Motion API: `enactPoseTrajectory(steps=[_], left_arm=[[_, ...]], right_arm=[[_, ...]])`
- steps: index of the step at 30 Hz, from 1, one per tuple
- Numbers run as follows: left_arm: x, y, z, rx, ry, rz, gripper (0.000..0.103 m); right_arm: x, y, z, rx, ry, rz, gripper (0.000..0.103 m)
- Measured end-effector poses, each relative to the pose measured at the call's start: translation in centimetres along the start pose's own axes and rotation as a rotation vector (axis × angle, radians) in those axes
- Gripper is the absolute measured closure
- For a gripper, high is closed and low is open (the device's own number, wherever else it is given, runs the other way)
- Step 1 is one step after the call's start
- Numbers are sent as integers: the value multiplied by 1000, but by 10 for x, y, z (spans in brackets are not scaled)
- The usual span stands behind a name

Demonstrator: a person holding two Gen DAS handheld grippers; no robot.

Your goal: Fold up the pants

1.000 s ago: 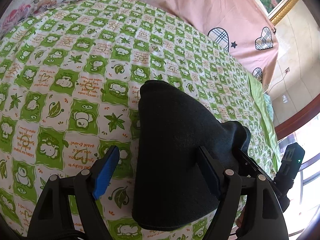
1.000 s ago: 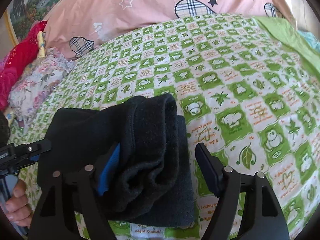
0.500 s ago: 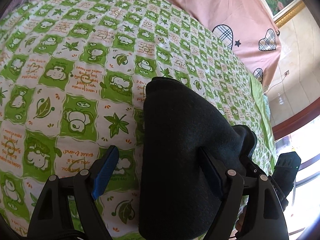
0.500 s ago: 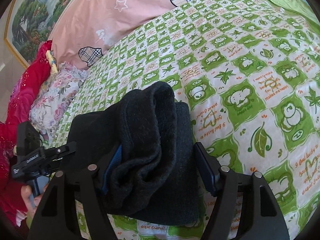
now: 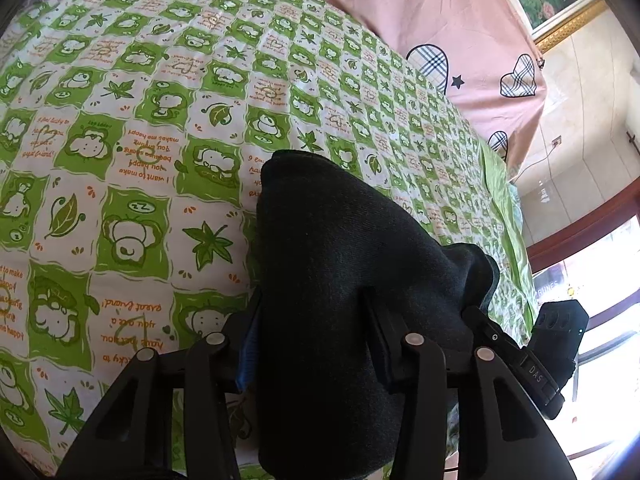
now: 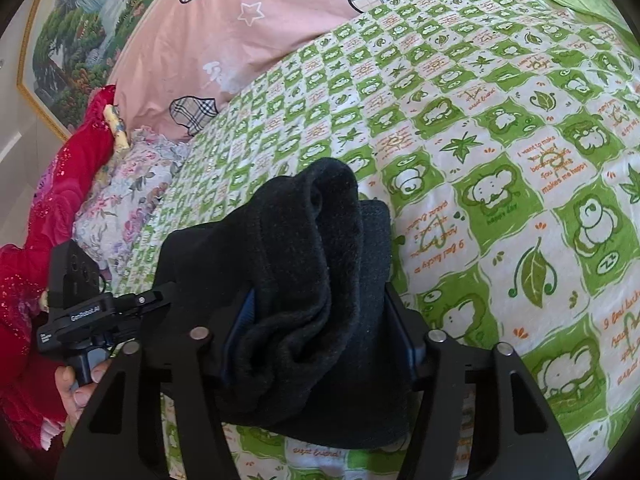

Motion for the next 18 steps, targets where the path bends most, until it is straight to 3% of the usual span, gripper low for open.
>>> enactPoseTrajectory(steps=[6, 11, 18], left_arm=[[-7, 2, -13, -28, -3, 13, 72], [-8, 2, -29, -42, -15, 5, 74], [16, 13, -70, -118, 34, -24, 74]], right_arm=[[13, 0, -9, -17, 36, 2, 53], [32, 7, -16, -38, 53, -24, 55], [66, 8, 0, -8, 115, -52, 55]])
Point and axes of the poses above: each gripper's, at about its wrist camera, not at the fingertips, and z roughly the way its jaws point, x to its left, y to its top, the point moved 8 cm from there along z, roughly the way its jaws point, and after that the axes turned 6 degrees about z, right-handed, at the moved point
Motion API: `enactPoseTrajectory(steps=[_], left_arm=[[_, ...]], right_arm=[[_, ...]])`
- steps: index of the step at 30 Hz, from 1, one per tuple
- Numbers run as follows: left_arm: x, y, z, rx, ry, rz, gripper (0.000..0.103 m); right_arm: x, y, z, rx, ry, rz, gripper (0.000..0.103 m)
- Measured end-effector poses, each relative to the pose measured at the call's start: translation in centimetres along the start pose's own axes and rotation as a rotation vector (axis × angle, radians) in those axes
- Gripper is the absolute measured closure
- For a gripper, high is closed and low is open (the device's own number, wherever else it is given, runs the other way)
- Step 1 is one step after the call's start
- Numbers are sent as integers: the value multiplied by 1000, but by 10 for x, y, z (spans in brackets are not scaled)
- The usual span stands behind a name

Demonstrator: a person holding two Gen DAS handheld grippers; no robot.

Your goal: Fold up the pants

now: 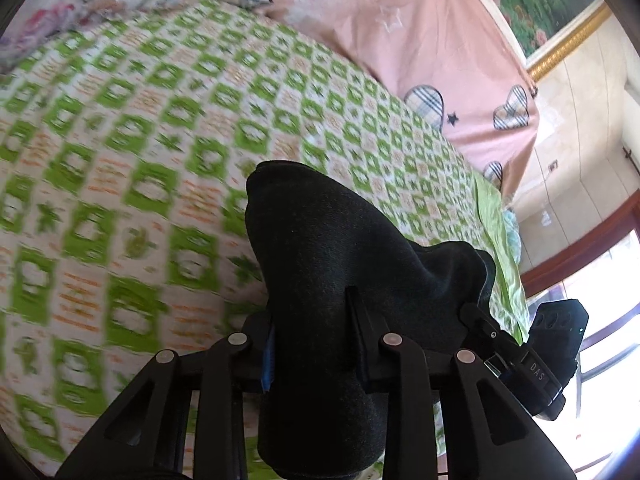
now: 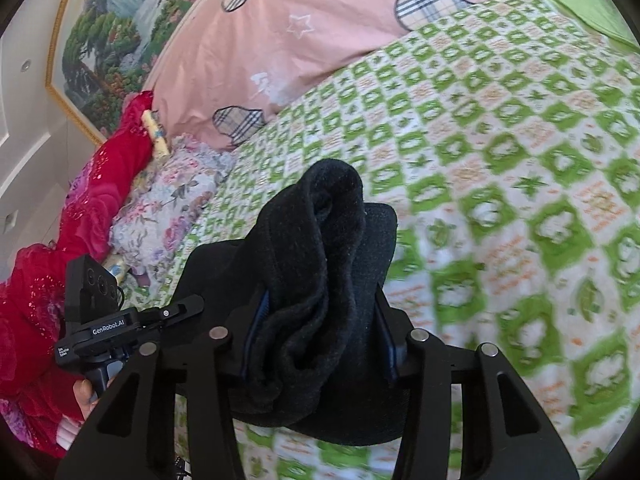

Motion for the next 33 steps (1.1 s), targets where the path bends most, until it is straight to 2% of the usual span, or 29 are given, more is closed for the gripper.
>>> enactPoseTrajectory(steps=[9, 15, 33], left_arm=[[49, 19, -44, -85, 85, -57, 74], [63, 30, -61, -125, 124, -49, 74], [95, 65, -67, -175, 230, -48, 74]], right_arm=[[54, 3, 49, 51, 70, -75, 55], [78, 7, 69, 66, 98, -113, 55], [109, 33, 124, 90, 122, -163, 55]])
Point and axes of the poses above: each gripper's, at about its wrist camera, not at the fingertips, and z roughly the way its jaws point, x to its left, y to its top, the point moved 8 cm from there along z, roughly the way its jaws point, and after that the axes turned 6 degrees about z, right-handed, at the moved point
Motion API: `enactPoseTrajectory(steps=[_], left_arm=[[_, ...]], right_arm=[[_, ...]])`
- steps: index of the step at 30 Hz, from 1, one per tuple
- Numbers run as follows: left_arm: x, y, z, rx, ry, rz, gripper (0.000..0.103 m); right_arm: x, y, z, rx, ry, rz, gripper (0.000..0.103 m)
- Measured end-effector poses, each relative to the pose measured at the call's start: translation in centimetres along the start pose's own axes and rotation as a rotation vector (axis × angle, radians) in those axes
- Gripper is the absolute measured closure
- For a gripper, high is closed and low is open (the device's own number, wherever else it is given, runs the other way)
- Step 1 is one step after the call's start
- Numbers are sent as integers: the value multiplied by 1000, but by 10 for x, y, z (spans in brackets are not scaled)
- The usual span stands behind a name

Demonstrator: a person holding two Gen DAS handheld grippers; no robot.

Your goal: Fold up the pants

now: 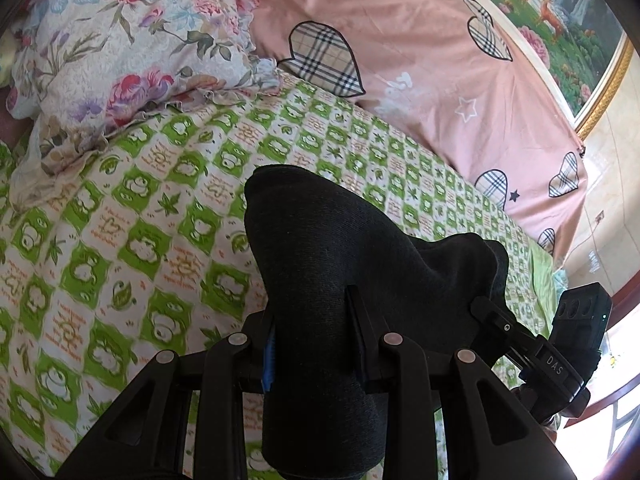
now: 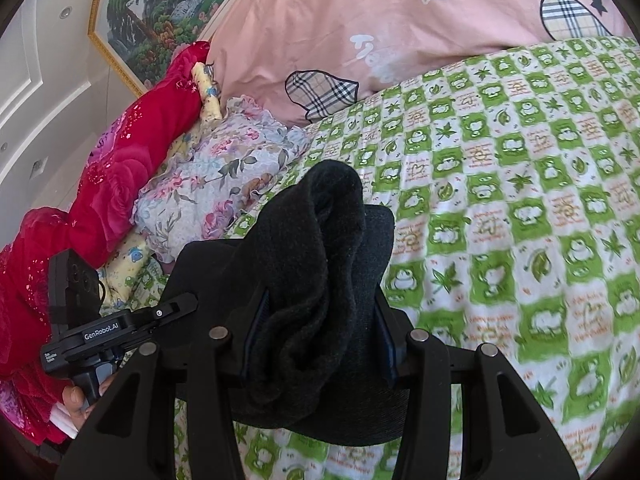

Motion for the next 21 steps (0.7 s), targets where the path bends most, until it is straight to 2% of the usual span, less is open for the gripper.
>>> enactPoseTrajectory(steps=[17, 21], left_arm=[[24, -1, 34, 38, 21, -25, 73], [28, -6, 38, 47, 21, -24, 68]], right_arm=[[-18, 1, 41, 66, -24, 14, 54], [-23, -2, 46, 82, -48, 12, 49]])
Point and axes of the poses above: each gripper's, at about its wrist camera, not at the fingertips, and z roughly the way its jaws point, x to its left, y to its top, the point moved 8 cm from there along z, roughly the way its jaws point, and after that the axes turned 6 degrees about z, right-handed, at the moved point
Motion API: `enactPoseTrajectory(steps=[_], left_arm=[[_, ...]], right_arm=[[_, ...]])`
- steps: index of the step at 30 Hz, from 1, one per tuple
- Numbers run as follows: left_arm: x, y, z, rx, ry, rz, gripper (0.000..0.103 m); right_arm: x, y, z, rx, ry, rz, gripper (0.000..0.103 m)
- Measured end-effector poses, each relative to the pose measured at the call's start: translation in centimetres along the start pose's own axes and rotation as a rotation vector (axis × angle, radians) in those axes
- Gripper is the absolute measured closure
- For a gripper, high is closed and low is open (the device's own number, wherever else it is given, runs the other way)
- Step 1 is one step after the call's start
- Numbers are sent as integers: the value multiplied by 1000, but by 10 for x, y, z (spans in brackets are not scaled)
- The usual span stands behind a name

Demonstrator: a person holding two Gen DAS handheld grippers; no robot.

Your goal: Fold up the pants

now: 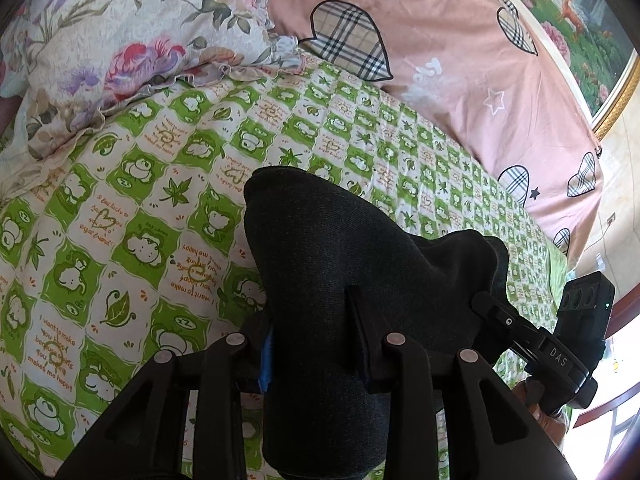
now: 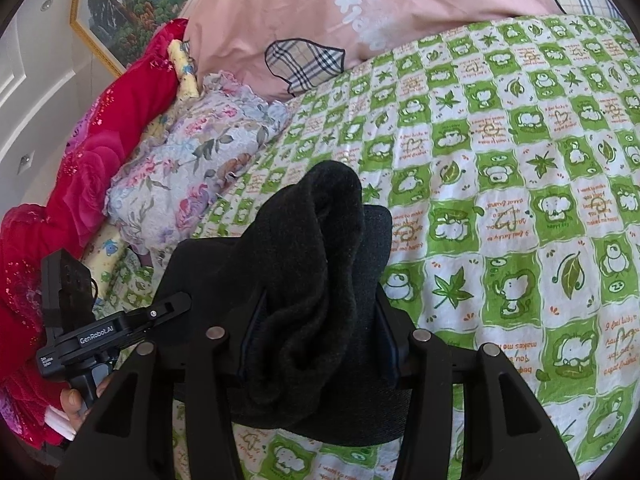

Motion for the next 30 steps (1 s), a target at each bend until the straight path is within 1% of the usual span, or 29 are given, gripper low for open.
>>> enactPoseTrajectory(steps=[5, 8, 10, 12, 17, 21, 28, 30], left_arm=[[5, -4, 1, 4, 3, -7, 60], [7, -5, 0, 3, 10, -4, 57], [7, -5, -1, 1, 20, 4, 53], [8, -7, -3, 0, 41, 4, 44], [8, -12, -7, 2, 45, 4, 41], [5, -17, -12, 1, 52, 18, 35], [0, -22, -28, -29, 73, 44, 29], [-1, -24, -32, -37, 86, 52, 28]], right_arm=[[-5, -1, 0, 0, -8, 3, 43], [-5, -2, -2, -8, -15, -8, 41], [-6, -2, -5, -17, -26, -20, 40], [-7, -3, -9, -24, -32, -28, 39], [-10, -4, -20, -45, -42, -19, 38], [-13, -6, -26, -50, -55, -16, 38], [-9, -12, -38, -70, -75, -29, 37], [-8, -14, -41, -75, -83, -38, 34]])
Point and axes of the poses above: each gripper's, at about its wrist camera, not at the fingertips, and z roughly the way its jaws point, x to its left, y to its top, the point moved 8 cm from there along z, roughly the way its jaws point, and after that the axes turned 6 degrees about z, right-handed, at the moved point
